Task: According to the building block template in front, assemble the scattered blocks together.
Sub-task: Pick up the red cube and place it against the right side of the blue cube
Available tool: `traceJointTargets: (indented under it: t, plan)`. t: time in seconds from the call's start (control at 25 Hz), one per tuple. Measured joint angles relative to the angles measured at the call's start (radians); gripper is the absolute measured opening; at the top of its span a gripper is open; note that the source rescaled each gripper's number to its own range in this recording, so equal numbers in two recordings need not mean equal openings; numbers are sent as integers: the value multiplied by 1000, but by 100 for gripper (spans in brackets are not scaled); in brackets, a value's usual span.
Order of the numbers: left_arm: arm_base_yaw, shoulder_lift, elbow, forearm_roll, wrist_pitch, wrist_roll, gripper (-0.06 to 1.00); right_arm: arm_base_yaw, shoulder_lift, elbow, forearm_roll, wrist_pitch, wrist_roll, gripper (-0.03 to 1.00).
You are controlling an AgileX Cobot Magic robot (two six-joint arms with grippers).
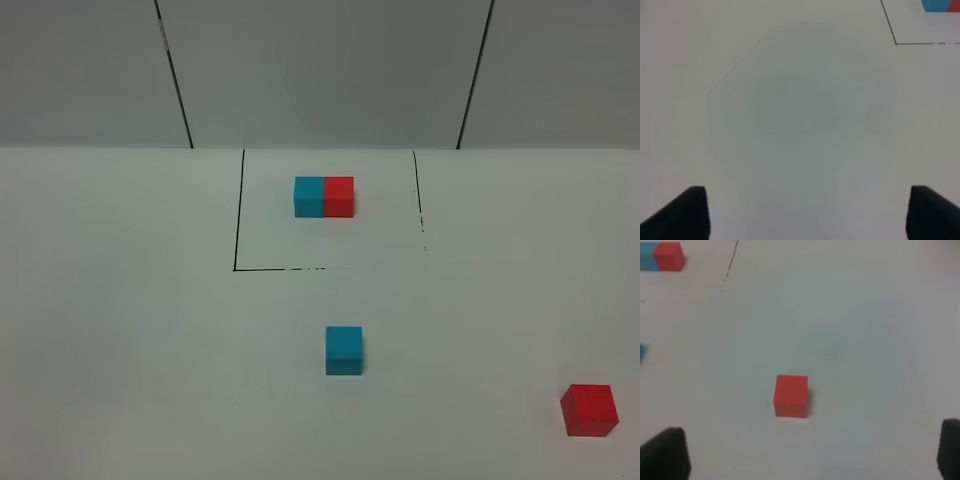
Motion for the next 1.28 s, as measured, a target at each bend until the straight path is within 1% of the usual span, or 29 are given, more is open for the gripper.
traceJointTargets:
  t: [1.28]
  plan:
    - [0, 0, 0, 0, -3, 0, 81, 0, 5, 0, -3, -1, 3, 100]
